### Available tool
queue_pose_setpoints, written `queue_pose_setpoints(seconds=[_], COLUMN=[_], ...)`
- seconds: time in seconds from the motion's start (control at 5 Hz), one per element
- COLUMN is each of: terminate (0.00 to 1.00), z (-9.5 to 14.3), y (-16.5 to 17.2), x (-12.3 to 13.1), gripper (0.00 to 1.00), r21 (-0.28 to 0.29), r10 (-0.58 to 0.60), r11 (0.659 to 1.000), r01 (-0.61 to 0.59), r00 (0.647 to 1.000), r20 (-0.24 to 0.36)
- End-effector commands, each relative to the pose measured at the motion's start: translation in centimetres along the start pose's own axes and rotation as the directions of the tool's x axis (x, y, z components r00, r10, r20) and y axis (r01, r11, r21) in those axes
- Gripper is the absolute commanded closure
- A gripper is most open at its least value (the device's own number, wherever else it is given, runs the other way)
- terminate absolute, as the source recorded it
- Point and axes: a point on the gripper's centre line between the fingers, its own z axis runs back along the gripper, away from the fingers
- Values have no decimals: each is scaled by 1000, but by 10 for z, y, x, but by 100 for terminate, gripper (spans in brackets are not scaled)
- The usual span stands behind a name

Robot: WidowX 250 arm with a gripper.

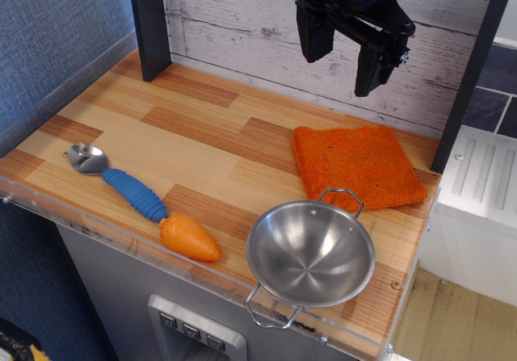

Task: Move the orange napkin to the opposite side of the counter

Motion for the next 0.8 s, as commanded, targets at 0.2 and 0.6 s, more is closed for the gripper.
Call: queue_pose_setpoints(seconds=[0.2,0.6], terminate=[0,0], z=[-19,-52], y=[-1,-5], x=[3,11], gripper=[0,0], r21=[-16,-13], r10=[9,33], r11=[1000,999], r01=[-9,-33], r00=[1000,998], r20=[-25,-52])
